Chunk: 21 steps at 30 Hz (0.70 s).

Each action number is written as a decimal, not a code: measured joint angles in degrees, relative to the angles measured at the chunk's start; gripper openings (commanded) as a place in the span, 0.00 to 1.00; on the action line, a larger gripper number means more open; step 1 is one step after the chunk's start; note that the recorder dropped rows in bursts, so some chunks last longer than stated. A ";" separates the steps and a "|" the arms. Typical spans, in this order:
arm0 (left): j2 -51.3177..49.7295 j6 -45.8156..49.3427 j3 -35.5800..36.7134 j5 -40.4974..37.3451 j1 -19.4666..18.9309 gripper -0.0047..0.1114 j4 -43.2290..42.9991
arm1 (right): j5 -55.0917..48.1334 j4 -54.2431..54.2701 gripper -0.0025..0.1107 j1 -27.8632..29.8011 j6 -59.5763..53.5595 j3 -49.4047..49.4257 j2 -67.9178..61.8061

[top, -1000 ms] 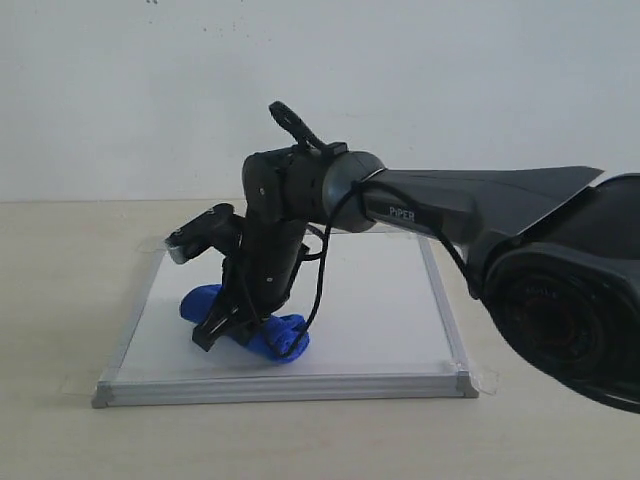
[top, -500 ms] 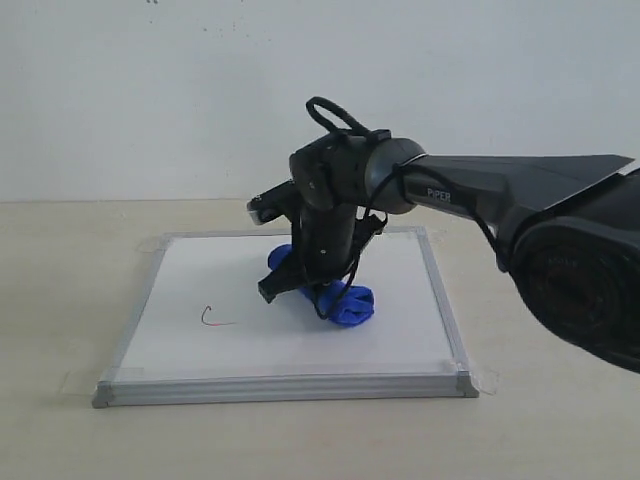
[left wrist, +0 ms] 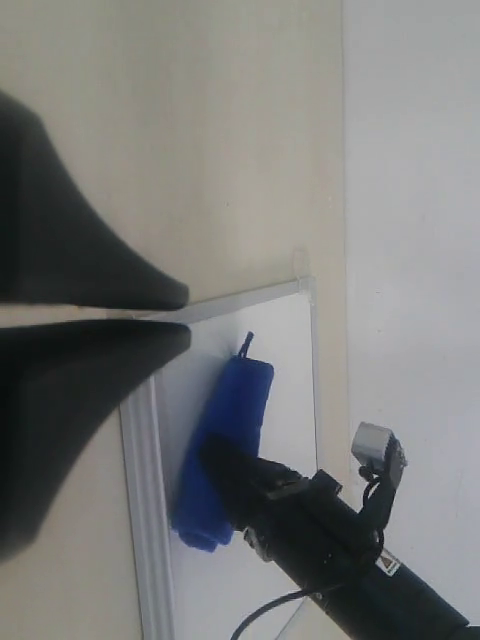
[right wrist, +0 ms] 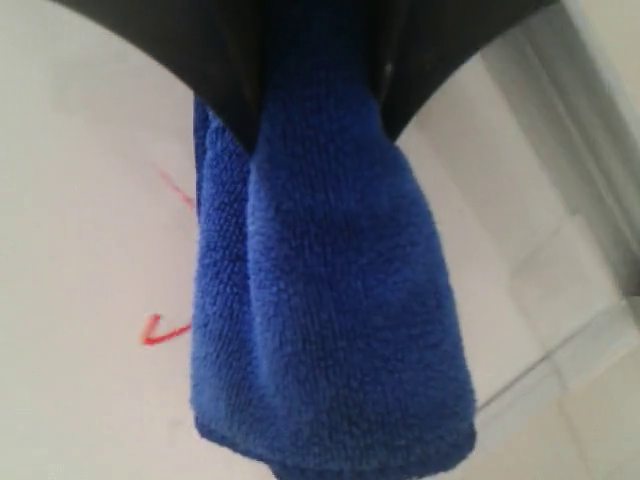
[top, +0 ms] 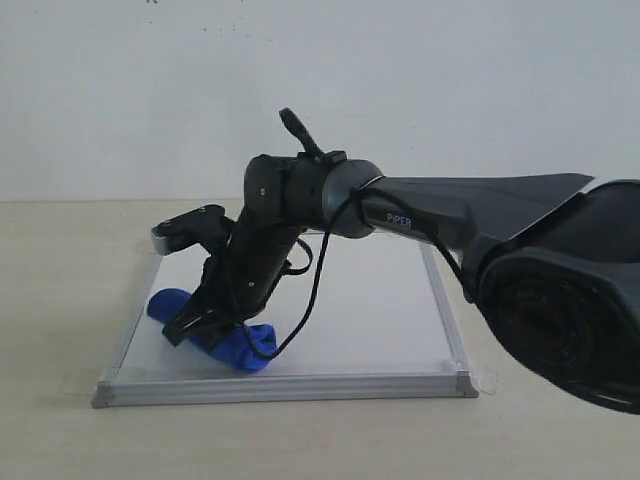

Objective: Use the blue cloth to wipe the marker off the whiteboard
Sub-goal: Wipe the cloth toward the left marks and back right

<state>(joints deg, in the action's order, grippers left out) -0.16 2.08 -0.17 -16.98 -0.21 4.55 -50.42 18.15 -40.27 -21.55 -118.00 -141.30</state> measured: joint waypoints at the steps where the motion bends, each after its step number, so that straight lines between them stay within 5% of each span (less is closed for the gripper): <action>1: 0.00 0.00 0.00 0.00 0.00 0.07 0.00 | 0.90 -6.56 0.02 0.75 6.07 -0.03 0.00; 6: 0.00 0.00 0.00 0.00 0.00 0.07 0.00 | 2.42 -20.05 0.02 6.25 19.95 -0.03 0.11; 15: 0.00 0.00 0.00 0.00 0.00 0.07 0.00 | 3.19 12.63 0.02 1.46 -8.41 -0.39 -1.64; 21: 0.00 0.00 0.00 0.00 0.00 0.07 0.00 | -0.28 12.14 0.02 1.64 -7.44 -2.44 -2.22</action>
<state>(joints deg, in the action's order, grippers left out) -0.16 2.08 -0.17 -16.98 -0.21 4.55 -50.69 30.29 -38.64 -28.99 -120.44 -143.52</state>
